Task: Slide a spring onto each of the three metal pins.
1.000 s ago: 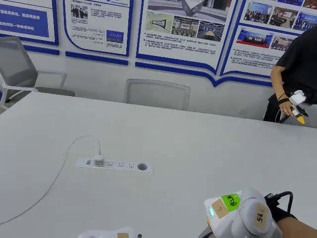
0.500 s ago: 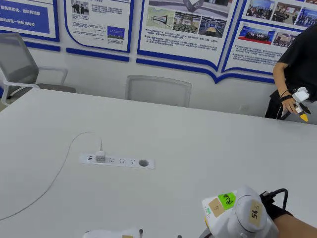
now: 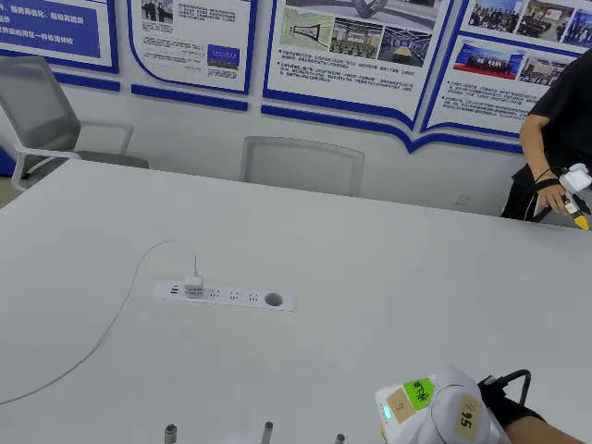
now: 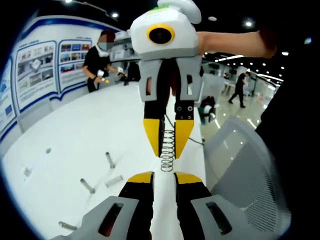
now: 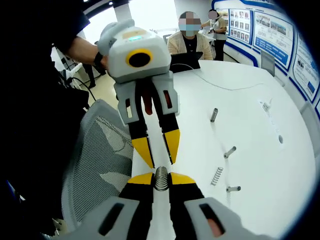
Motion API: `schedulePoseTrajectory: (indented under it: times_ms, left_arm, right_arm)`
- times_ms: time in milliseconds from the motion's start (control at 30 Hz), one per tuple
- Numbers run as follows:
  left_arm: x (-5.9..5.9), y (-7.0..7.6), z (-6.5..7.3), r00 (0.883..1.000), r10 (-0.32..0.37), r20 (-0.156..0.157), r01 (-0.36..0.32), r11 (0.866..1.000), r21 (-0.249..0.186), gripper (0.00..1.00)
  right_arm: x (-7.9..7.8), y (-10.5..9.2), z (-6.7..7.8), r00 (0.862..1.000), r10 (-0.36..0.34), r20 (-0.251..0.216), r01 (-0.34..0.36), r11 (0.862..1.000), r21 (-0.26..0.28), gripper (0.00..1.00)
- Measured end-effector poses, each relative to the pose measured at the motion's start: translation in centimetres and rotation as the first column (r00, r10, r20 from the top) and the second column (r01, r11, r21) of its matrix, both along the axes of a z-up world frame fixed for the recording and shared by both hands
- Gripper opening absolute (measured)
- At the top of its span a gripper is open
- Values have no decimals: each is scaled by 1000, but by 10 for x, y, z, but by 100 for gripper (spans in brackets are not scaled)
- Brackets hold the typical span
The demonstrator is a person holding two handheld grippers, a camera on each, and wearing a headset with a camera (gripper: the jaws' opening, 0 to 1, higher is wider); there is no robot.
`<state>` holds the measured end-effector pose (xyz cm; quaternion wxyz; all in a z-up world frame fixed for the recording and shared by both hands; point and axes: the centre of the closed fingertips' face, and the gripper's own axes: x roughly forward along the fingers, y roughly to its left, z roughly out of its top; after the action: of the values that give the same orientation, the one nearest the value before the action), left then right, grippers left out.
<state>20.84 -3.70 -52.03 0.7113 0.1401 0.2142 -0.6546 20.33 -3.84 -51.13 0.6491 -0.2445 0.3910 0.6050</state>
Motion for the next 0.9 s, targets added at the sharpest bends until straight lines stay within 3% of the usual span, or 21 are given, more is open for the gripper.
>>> schedulePoseTrajectory:
  times_ms: [233,467,700,900]
  left_arm:
    - [-2,8,-13,998,44,-37,-44,999,10,20]
    - [-1,20,-24,994,97,-53,-96,995,22,22]
    - [8,34,-33,983,168,-74,-166,986,33,25]
    - [19,45,-39,970,229,-82,-226,973,37,26]
  right_arm:
    - [8,-8,-14,997,-77,-9,77,997,-30,12]
    - [20,-20,-27,991,-133,4,133,989,-65,12]
    - [32,-28,-36,982,-186,12,186,979,-87,12]
    - [42,-28,-37,975,-222,5,221,972,-75,12]
